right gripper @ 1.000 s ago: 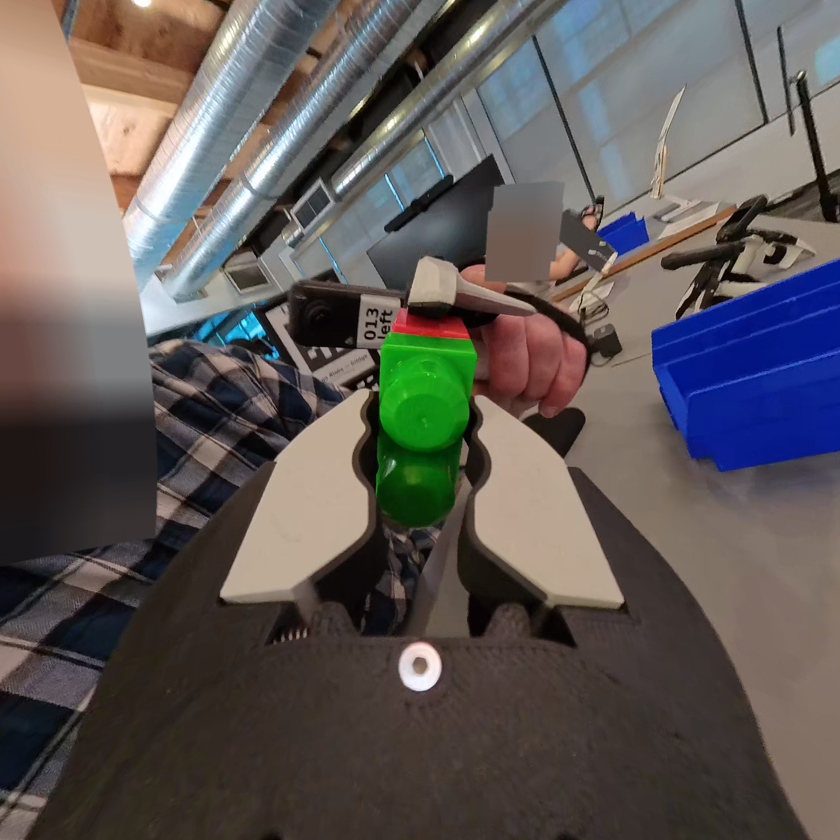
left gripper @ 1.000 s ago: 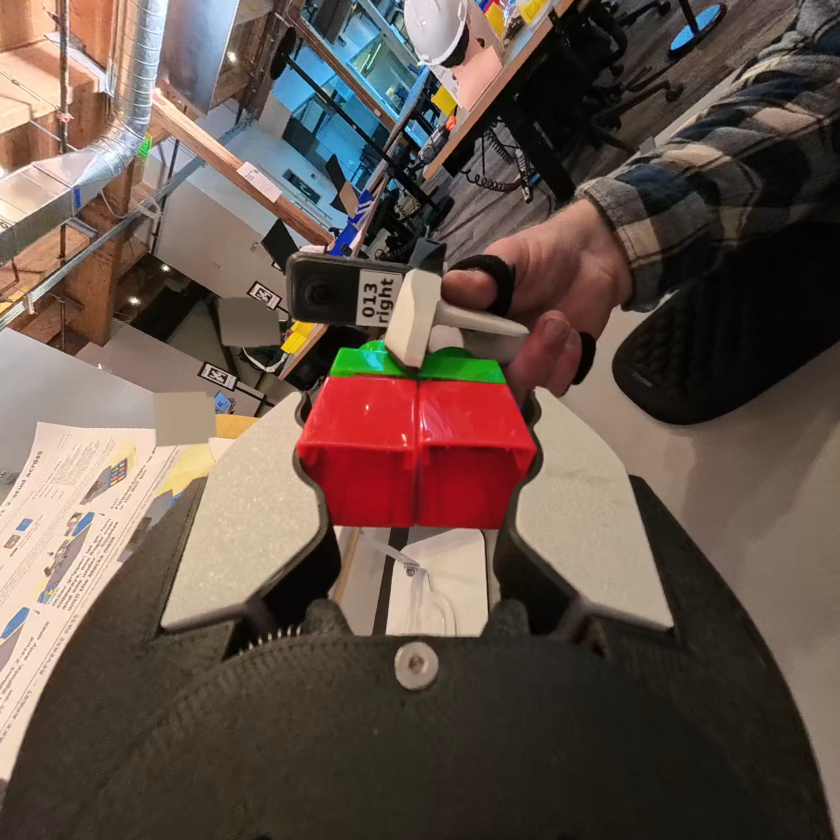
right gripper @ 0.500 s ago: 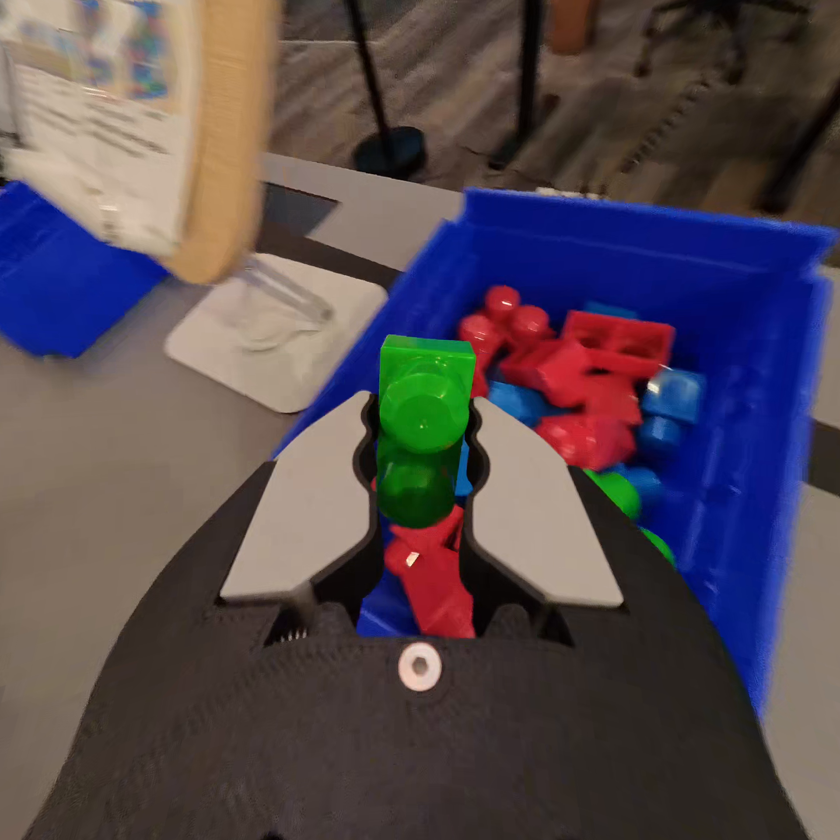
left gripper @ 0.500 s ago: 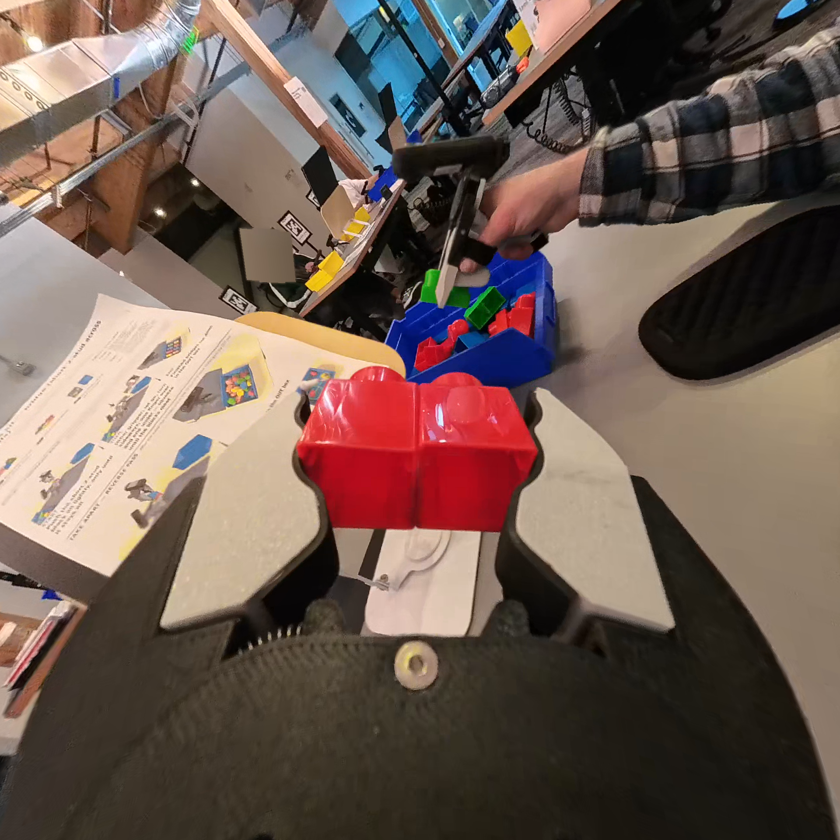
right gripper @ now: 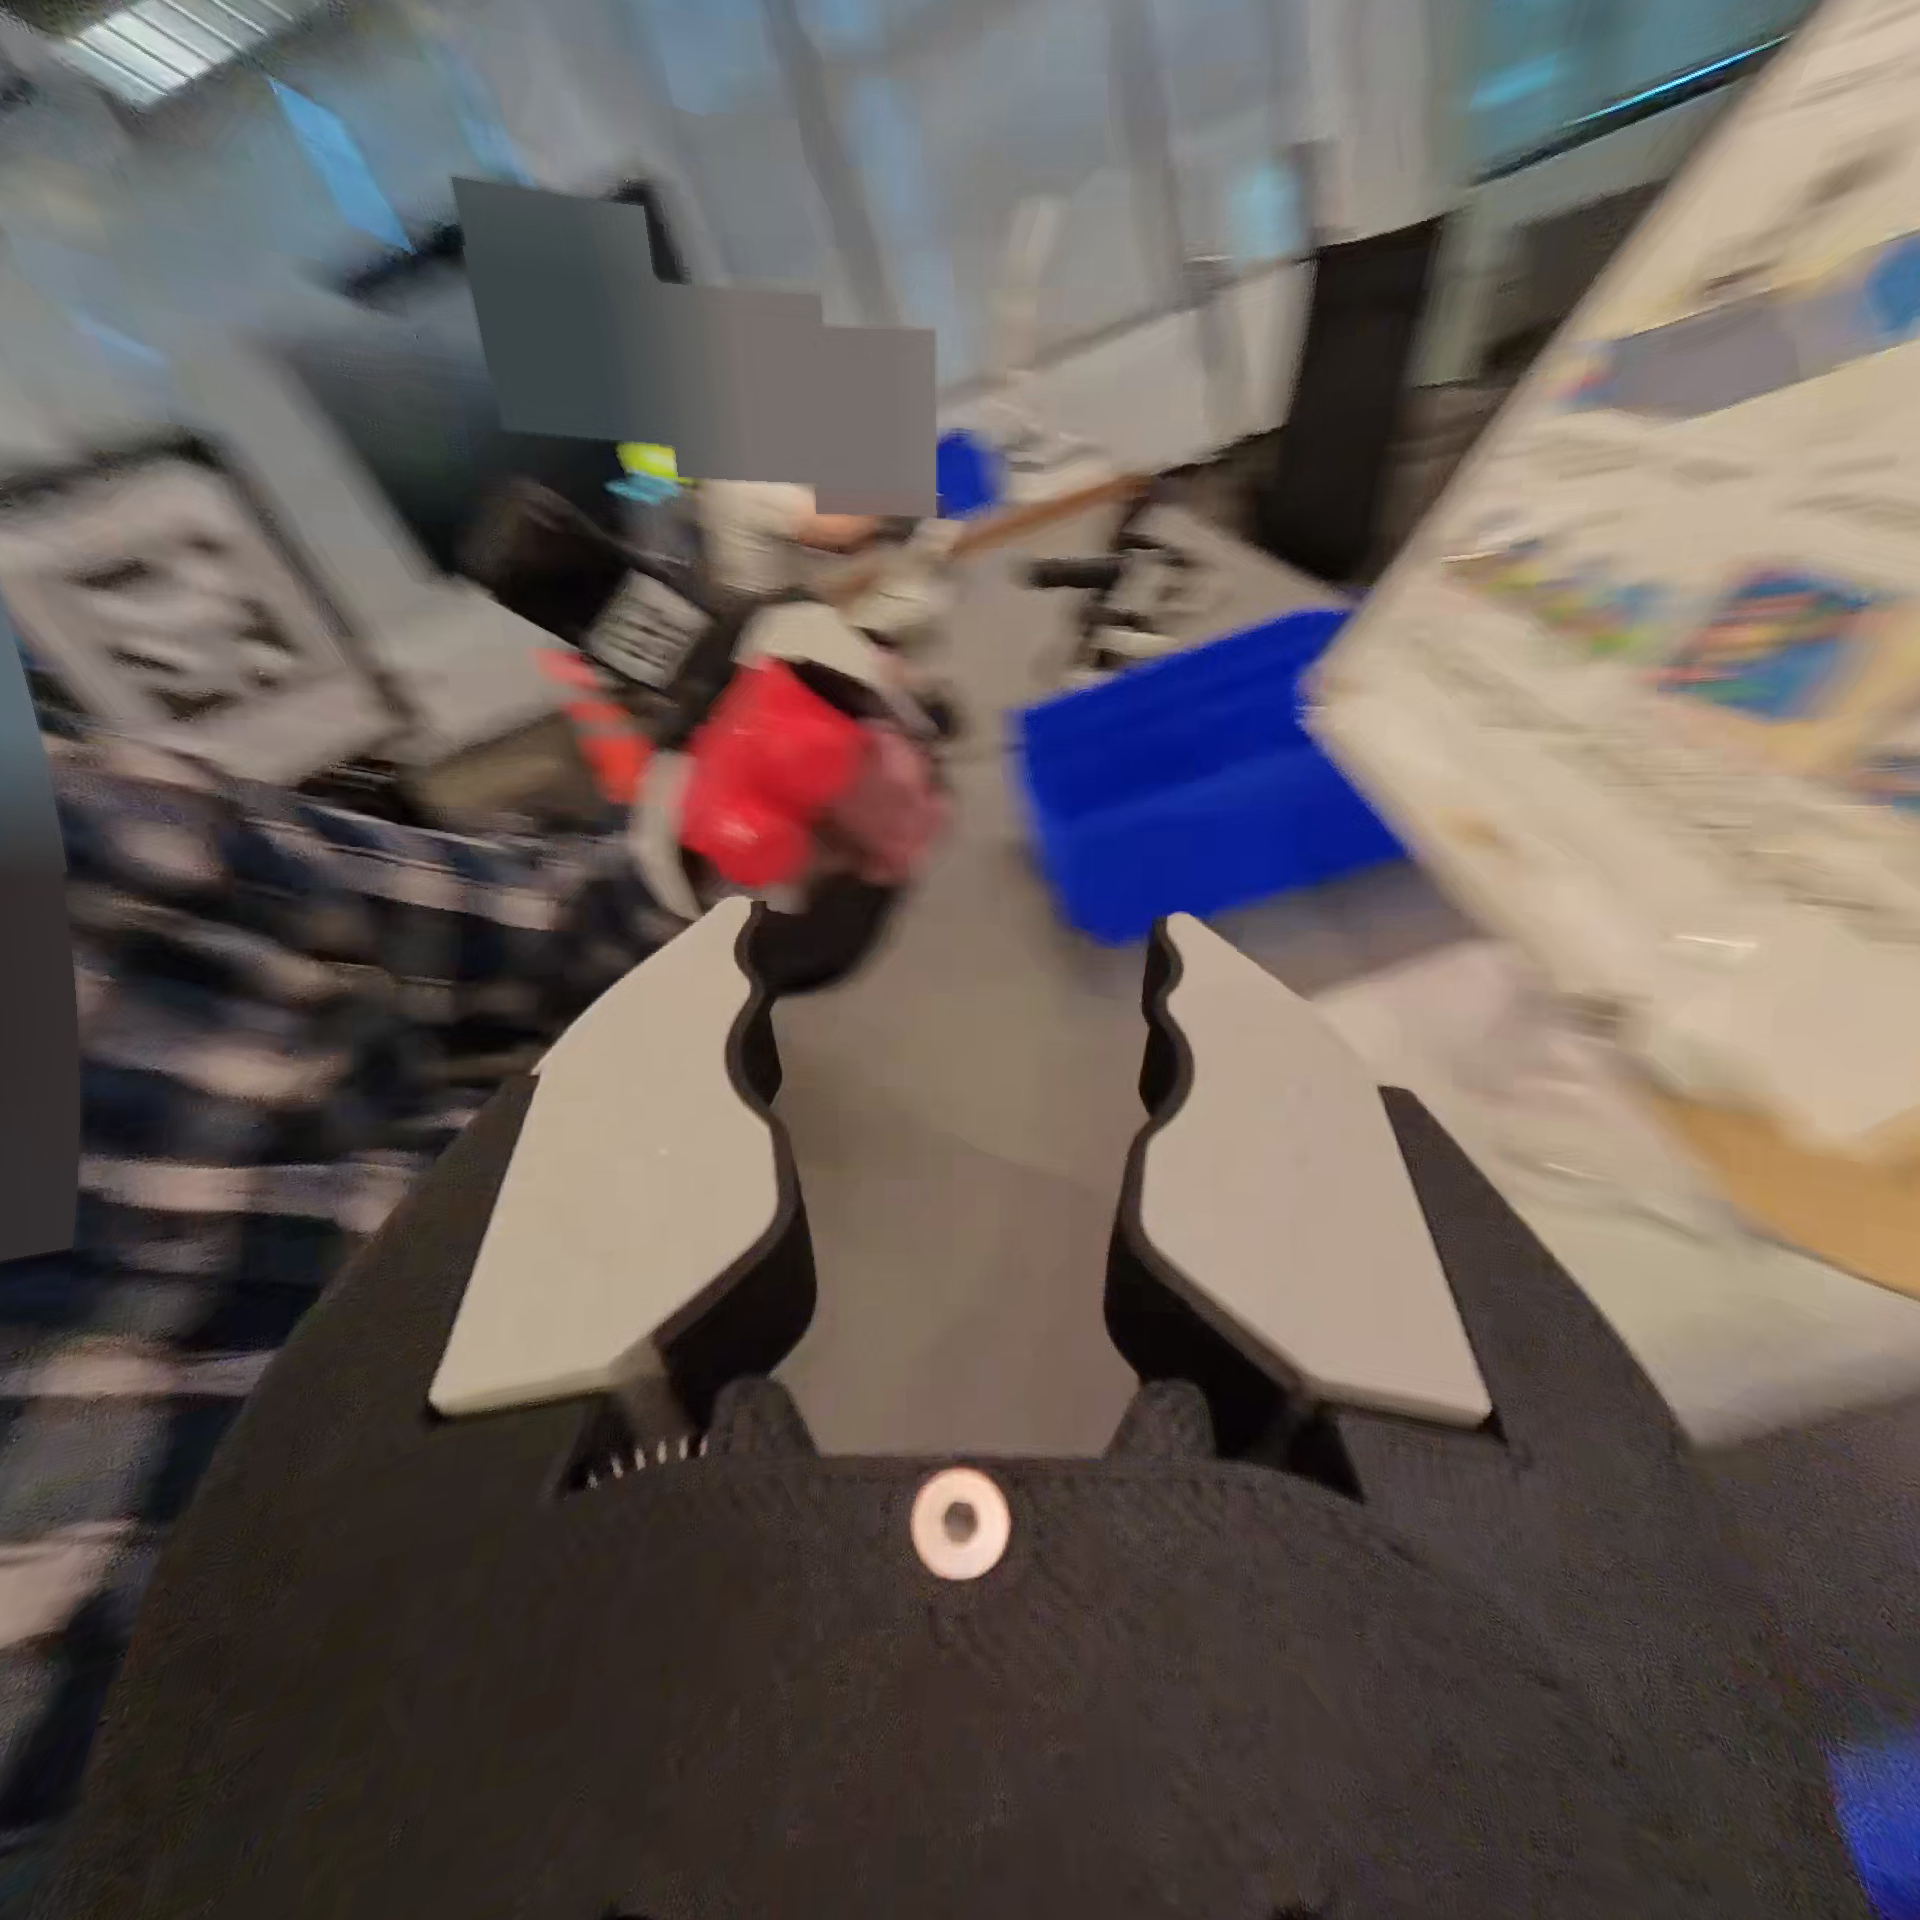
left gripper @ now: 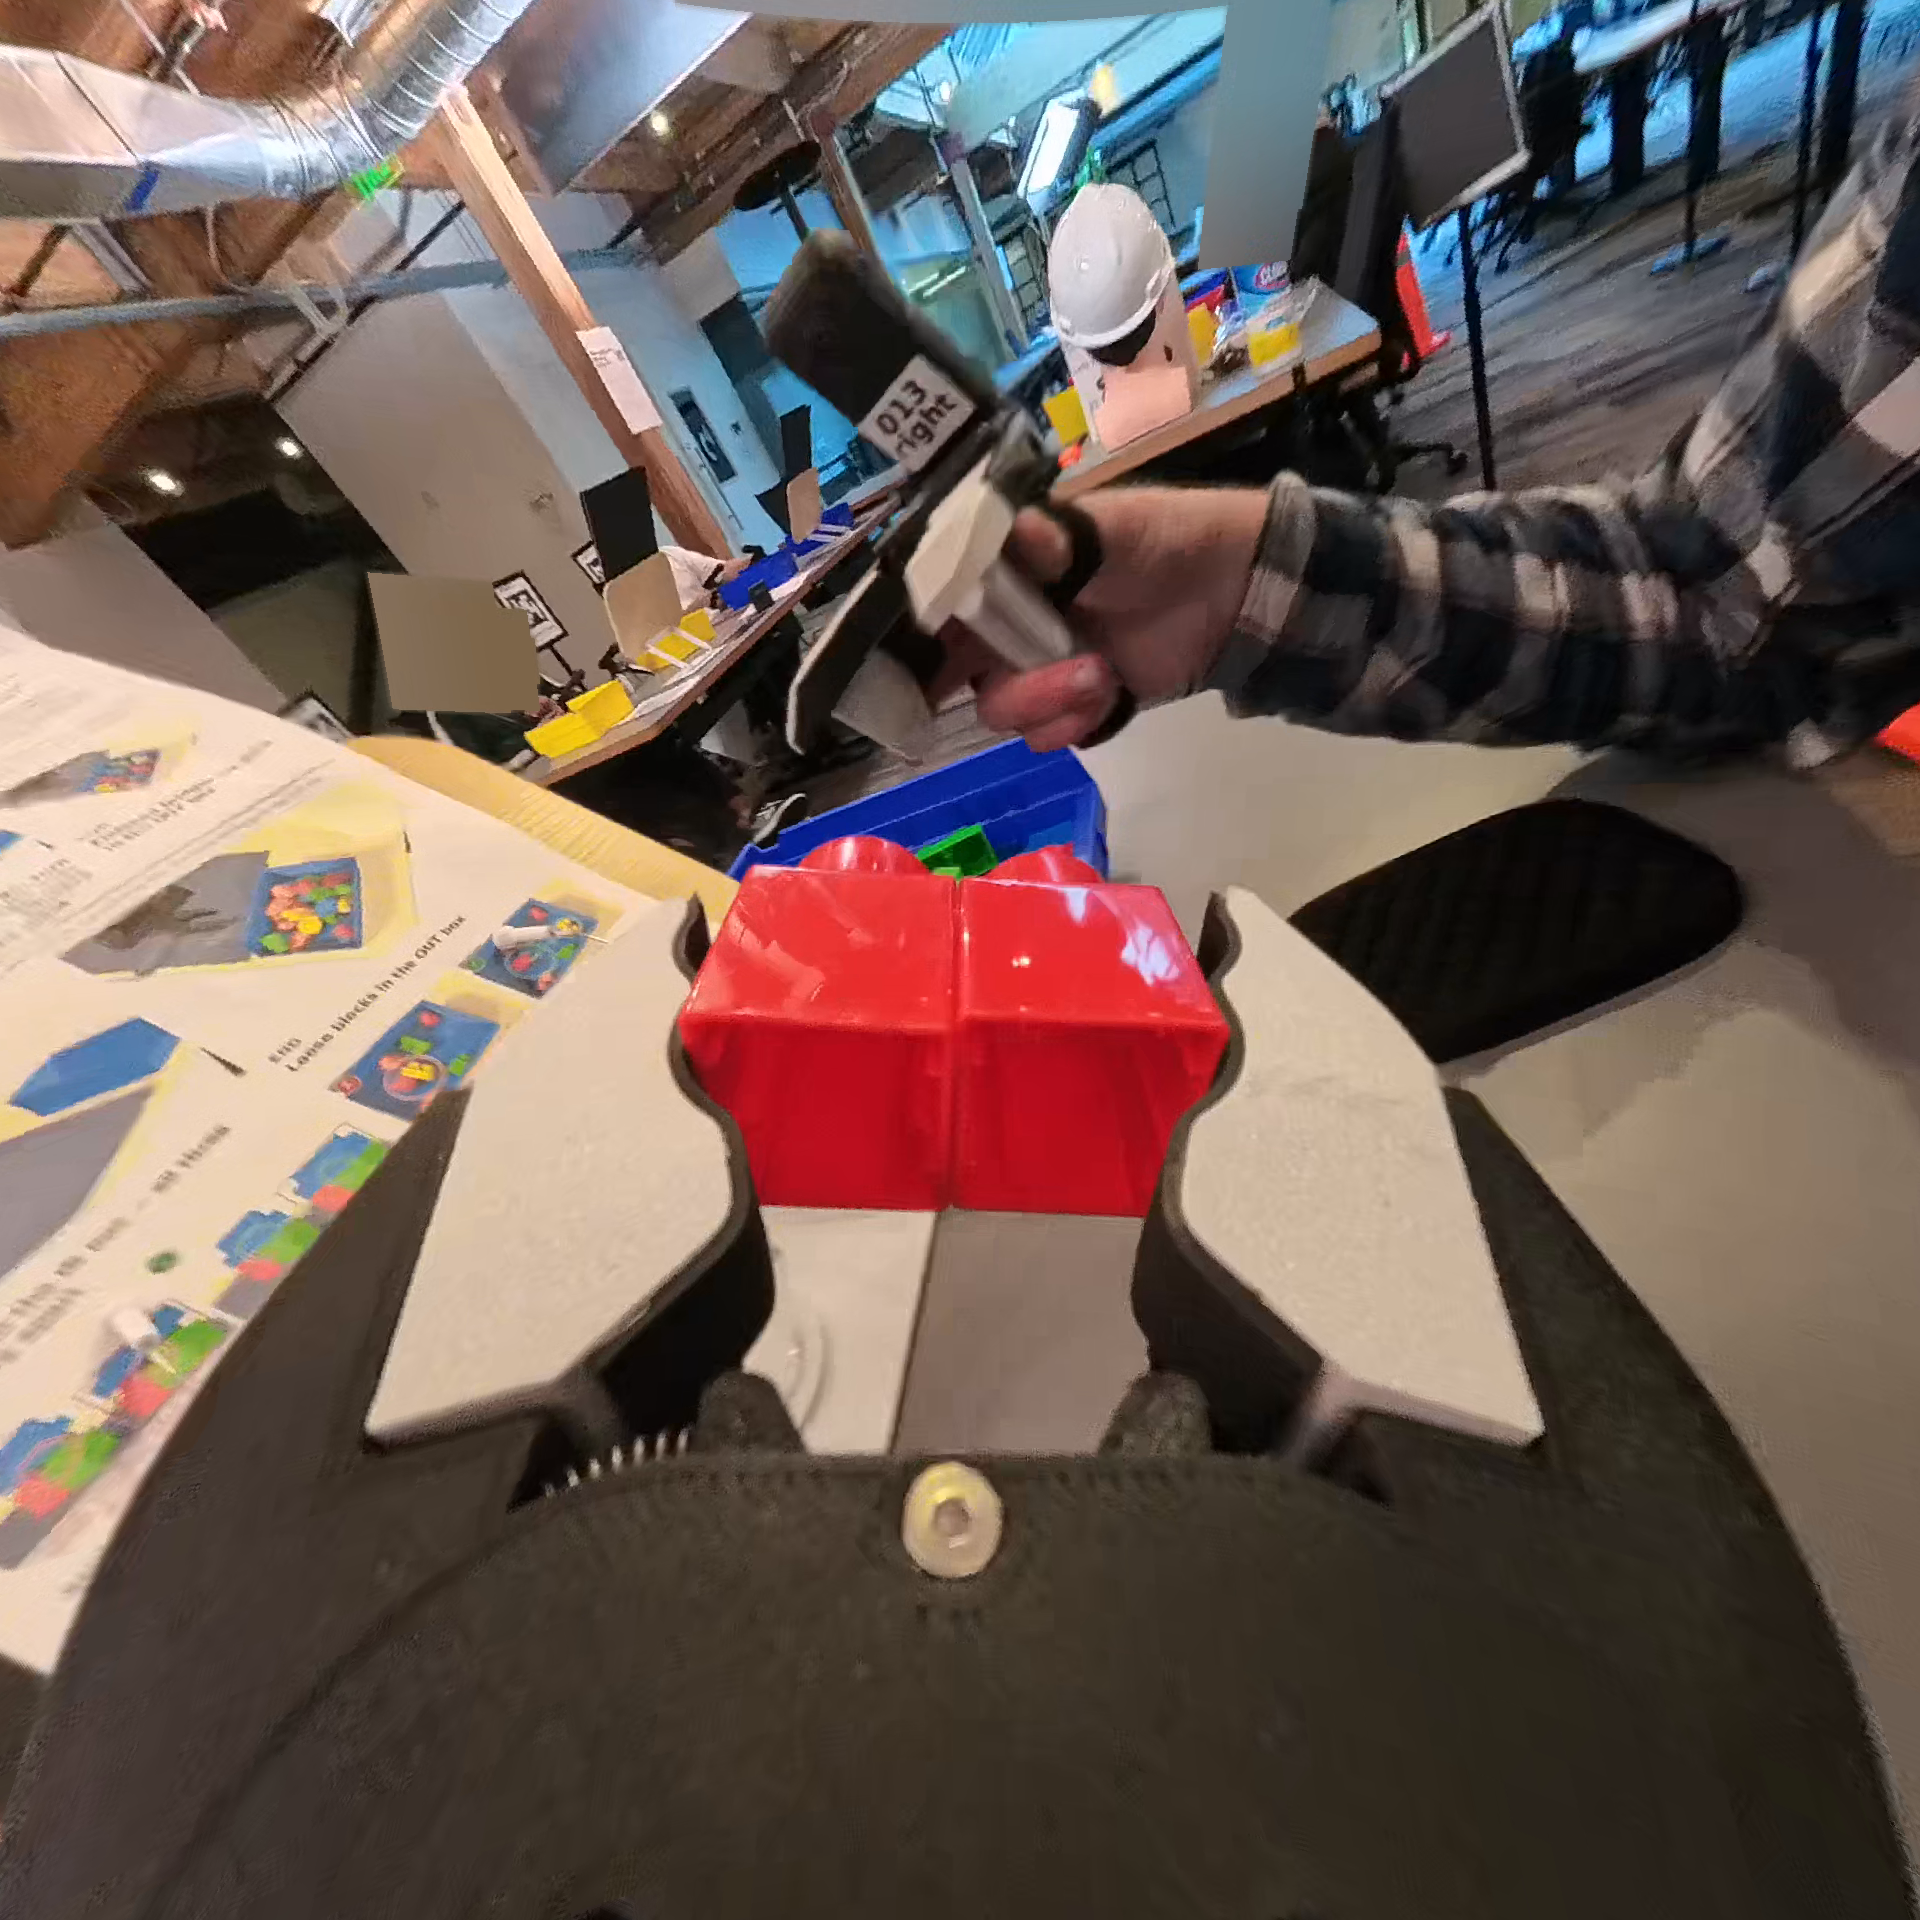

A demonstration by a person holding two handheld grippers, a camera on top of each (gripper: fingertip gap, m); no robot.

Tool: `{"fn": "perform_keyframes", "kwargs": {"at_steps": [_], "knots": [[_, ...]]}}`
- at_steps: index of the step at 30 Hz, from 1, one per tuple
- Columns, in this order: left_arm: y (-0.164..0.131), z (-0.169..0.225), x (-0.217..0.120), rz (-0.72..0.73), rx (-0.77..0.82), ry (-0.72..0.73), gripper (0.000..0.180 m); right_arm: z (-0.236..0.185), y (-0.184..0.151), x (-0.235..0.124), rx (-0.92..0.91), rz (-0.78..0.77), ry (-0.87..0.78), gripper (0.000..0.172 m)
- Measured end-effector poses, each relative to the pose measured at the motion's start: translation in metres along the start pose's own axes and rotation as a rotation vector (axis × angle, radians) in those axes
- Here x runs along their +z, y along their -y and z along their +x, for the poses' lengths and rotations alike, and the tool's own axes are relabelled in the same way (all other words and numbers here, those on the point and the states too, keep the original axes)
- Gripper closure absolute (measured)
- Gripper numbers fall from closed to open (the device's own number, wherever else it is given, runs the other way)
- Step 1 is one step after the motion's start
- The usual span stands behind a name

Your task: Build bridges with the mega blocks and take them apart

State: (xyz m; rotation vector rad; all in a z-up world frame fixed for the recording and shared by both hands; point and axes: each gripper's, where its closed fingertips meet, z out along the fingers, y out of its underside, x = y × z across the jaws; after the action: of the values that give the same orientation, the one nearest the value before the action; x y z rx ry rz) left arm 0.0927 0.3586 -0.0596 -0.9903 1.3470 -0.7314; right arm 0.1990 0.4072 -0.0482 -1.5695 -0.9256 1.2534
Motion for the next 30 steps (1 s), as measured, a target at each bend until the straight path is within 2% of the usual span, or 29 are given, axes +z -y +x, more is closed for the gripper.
{"fn": "perform_keyframes", "kwargs": {"at_steps": [2,4,7,11,17,19,30], "knots": [[-0.001,0.005,0.004,-0.054,0.122,0.016,0.093,-0.028,-0.002,0.023,0.147,0.024,0.22,0.1],[0.007,0.013,0.007,-0.046,0.164,-0.019,0.093,-0.044,-0.017,0.047,0.246,-0.029,0.362,0.097],[0.008,0.02,0.011,-0.1,0.259,-0.055,0.093,-0.068,-0.037,0.077,0.306,-0.118,0.517,0.096],[0.011,0.03,0.014,-0.132,0.306,-0.13,0.093,-0.091,-0.05,0.103,0.31,-0.231,0.638,0.096],[0.002,0.035,0.02,-0.211,0.388,-0.17,0.093,-0.116,-0.053,0.119,0.273,-0.34,0.741,0.104],[0.002,0.033,0.019,-0.211,0.381,-0.164,0.093,-0.118,-0.049,0.119,0.256,-0.326,0.755,0.126],[0.001,0.027,0.018,-0.228,0.44,-0.146,0.092,-0.111,-0.047,0.124,0.163,-0.236,0.702,0.13]]}}
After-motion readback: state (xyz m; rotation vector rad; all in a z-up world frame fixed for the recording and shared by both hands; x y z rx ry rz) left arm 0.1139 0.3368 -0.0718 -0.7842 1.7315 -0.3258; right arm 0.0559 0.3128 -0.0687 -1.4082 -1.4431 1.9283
